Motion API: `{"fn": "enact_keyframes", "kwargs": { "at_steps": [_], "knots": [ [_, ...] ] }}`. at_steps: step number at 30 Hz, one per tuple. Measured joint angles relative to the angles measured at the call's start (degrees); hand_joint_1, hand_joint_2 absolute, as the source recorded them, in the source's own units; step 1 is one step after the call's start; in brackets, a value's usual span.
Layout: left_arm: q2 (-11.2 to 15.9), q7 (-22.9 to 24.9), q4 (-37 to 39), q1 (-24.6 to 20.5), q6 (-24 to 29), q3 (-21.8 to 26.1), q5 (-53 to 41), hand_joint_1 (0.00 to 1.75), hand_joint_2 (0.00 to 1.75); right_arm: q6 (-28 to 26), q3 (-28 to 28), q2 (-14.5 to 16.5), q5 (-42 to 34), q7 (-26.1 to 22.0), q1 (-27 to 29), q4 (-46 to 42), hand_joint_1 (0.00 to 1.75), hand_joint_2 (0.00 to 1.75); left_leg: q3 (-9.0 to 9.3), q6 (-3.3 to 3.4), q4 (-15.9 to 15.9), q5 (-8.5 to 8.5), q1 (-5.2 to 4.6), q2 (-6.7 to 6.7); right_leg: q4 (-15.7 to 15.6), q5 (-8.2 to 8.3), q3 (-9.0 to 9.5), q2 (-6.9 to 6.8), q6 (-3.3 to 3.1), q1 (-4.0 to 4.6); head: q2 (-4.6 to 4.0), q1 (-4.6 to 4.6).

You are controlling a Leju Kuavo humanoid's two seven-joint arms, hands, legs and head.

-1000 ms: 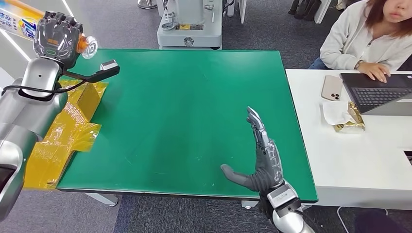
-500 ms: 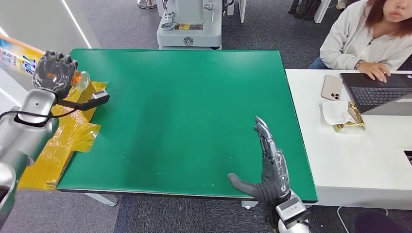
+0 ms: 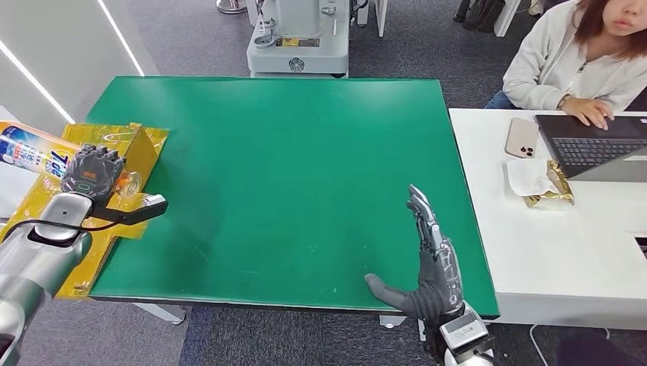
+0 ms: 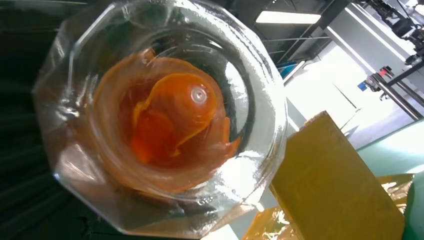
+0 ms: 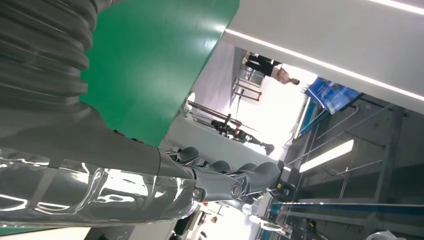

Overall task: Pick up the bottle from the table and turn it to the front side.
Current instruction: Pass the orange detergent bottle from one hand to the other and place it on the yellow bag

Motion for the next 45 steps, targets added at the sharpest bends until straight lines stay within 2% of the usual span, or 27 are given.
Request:
{"fn": "enact_keyframes", "kwargs": {
  "at_steps": [7, 11, 17, 26, 27, 30, 31, 38, 45],
  "knots": [
    [-0.3, -1.6, -0.7, 3.9, -0.4, 1.1, 0.8, 1.75, 1.75, 1.8, -1.0, 1.0, 1.6, 0.8, 0.4, -0.5, 0.00, 1.75, 0.01, 0.00, 0.0, 0.00, 0.02, 0.01, 0.0, -0.01, -0.03, 0.02, 0.00, 0.01, 0.00, 0.01],
    [-2.0, -3.4, -0.7, 5.3, -1.1, 1.9, 2.3, 1.75, 1.75, 2.3, -1.1, 1.5, 2.3, 1.0, 0.4, -0.4, 0.00, 1.75, 0.01, 0.00, 0.0, 0.00, 0.01, -0.01, 0.0, -0.01, -0.02, -0.01, 0.00, 0.01, 0.00, 0.01],
    [-7.0, -7.8, -0.7, 5.1, -6.8, 3.6, 6.5, 1.75, 1.75, 3.4, -1.1, 2.2, 3.0, 1.4, 0.0, -0.3, 0.00, 1.75, -0.01, 0.00, 0.0, 0.00, -0.01, -0.03, 0.0, 0.01, 0.01, -0.06, 0.01, -0.01, 0.00, 0.02],
    [-15.0, -8.4, -0.3, 2.5, -10.5, 5.5, 10.4, 1.75, 1.75, 5.6, -0.7, 3.2, 3.1, 2.6, -3.0, 0.7, 0.00, 1.75, -0.02, 0.00, 0.1, 0.01, 0.01, -0.19, 0.0, 0.02, 0.02, -0.22, 0.00, -0.01, 0.00, 0.01],
    [-15.8, -8.4, -0.2, 2.0, -11.0, 5.8, 10.7, 1.65, 1.75, 5.7, -0.6, 3.2, 3.0, 2.7, -3.3, 0.9, 0.00, 1.75, -0.03, -0.01, 0.1, 0.01, 0.01, -0.20, 0.0, 0.02, 0.02, -0.23, 0.00, -0.01, 0.00, 0.01],
    [-17.7, -8.1, 0.1, 0.5, -11.8, 6.5, 11.3, 0.34, 1.75, 5.8, -0.4, 3.3, 3.0, 2.7, -3.6, 1.2, 0.00, 1.75, -0.03, -0.01, 0.0, 0.02, 0.01, -0.13, 0.0, 0.03, 0.03, -0.17, 0.00, 0.00, 0.00, 0.01],
    [-18.1, -7.9, 0.2, -0.1, -12.1, 6.8, 11.4, 0.00, 1.75, 5.8, -0.3, 3.4, 3.0, 2.7, -3.6, 1.4, 0.00, 1.75, -0.02, -0.01, 0.0, 0.01, 0.01, -0.12, 0.0, 0.03, 0.02, -0.15, -0.01, 0.00, 0.00, 0.01],
    [-20.7, -3.4, 1.4, -3.5, -14.7, 8.0, 11.1, 0.00, 1.75, 6.1, -0.1, 3.9, 3.7, 4.1, -4.4, 1.6, 0.00, 1.75, -0.03, -0.01, 0.0, 0.01, 0.01, -0.14, 0.0, 0.03, 0.02, -0.17, -0.01, 0.00, 0.00, 0.01],
    [-21.7, -2.7, 2.3, -5.0, -15.3, 8.0, 10.0, 0.00, 1.75, 6.2, 0.1, 3.9, 3.7, 4.7, -5.1, 1.6, 0.00, 1.75, -0.02, -0.01, 0.0, 0.01, 0.00, -0.13, 0.0, 0.03, 0.03, -0.16, -0.01, 0.00, 0.00, 0.01]
  ]
}}
